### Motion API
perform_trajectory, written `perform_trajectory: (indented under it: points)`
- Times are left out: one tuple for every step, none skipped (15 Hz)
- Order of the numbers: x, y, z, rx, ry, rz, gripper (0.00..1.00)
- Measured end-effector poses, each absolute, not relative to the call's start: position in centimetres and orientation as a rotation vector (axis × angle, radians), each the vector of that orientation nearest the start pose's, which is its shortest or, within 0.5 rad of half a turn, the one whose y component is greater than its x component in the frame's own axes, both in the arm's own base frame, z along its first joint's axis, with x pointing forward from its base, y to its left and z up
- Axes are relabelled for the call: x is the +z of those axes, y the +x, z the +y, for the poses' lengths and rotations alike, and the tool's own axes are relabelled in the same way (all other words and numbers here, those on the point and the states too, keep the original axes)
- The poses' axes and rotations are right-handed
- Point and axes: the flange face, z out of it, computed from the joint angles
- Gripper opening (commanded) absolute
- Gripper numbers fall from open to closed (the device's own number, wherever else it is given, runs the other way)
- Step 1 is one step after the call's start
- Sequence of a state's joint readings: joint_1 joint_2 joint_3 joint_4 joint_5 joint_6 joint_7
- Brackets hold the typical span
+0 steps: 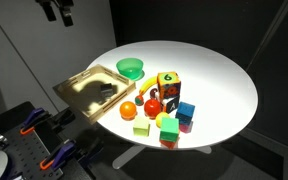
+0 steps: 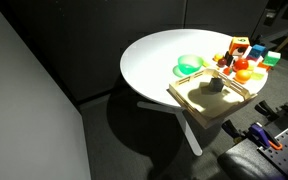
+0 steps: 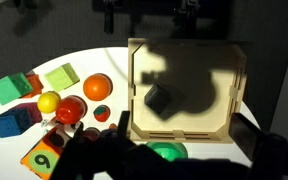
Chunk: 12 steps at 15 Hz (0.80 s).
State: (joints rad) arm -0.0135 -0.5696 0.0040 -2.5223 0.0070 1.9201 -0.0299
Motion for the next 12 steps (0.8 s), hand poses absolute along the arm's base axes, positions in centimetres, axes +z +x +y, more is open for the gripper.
perform_trajectory:
  points:
    - [46.7, 37.1, -0.3, 0.051, -3.137, -0.027, 1.00]
    - [46.7, 37.1, -0.3, 0.050, -3.139, -0.029, 1.00]
    - [46.7, 37.1, -0.3, 0.049, -3.142, -0.031, 1.00]
    - [46.7, 37.1, -0.4, 0.048, -3.145, -0.032, 1.00]
    - [46.7, 37.1, -0.4, 0.045, -3.149, -0.035, 1.00]
    - [46.7, 37.2, -0.4, 0.042, -3.153, -0.037, 1.00]
    - [46.7, 37.3, -0.5, 0.037, -3.156, -0.039, 1.00]
    - [46.7, 37.4, -0.5, 0.032, -3.161, -0.042, 1.00]
    - [46.7, 37.6, -0.6, 0.029, -3.165, -0.043, 1.00]
    - [46.7, 37.7, -0.7, 0.027, -3.169, -0.044, 1.00]
    - [46.6, 37.9, -0.8, 0.023, -3.172, -0.042, 1.00]
    - [46.6, 38.1, -0.9, 0.019, -3.174, -0.040, 1.00]
